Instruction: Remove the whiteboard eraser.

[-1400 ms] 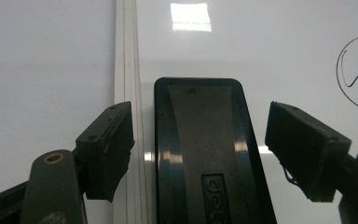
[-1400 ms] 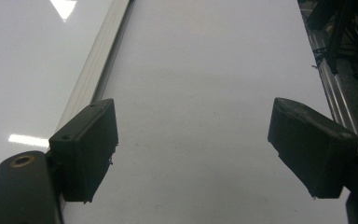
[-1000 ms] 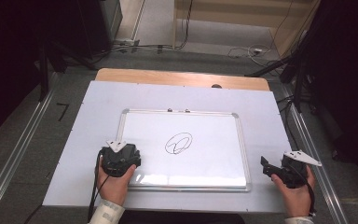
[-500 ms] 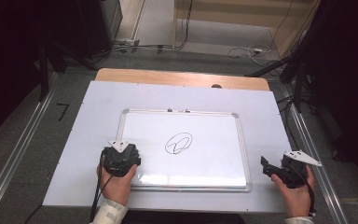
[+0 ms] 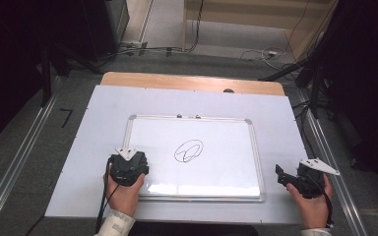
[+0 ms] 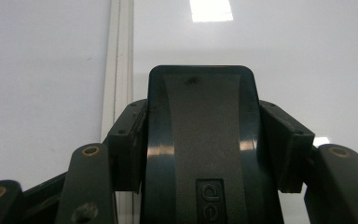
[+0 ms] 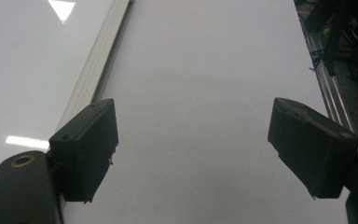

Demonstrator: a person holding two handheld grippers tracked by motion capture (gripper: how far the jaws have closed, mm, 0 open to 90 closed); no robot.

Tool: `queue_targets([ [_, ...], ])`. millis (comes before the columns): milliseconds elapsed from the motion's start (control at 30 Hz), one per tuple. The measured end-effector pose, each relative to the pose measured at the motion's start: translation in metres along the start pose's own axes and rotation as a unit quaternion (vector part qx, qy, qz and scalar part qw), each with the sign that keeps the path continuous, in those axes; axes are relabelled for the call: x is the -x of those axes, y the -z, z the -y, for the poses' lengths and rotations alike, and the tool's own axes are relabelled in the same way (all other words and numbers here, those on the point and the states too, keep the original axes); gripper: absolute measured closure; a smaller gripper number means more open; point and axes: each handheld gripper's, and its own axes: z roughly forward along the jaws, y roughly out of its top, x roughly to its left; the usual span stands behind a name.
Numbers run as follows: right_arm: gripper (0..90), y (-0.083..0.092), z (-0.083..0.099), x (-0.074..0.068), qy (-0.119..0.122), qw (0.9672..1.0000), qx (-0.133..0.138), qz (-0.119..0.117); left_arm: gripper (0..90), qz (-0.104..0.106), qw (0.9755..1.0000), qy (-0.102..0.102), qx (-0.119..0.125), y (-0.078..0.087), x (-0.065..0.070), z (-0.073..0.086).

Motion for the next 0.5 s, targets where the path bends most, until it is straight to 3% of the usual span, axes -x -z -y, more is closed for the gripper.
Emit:
queue_targets([
  [133, 14.8, 0.0, 0.0, 0.0, -0.001, 1.0, -0.001, -0.001, 40.7, 0.009, 0.9998, -0.007, 0.016, 0.007, 0.003, -0.005],
  [500, 14.8, 0.0, 0.0, 0.0, 0.0, 1.0, -0.003, -0.001, 40.8, 0.027, 0.9994, -0.008, 0.019, 0.007, 0.005, -0.015],
])
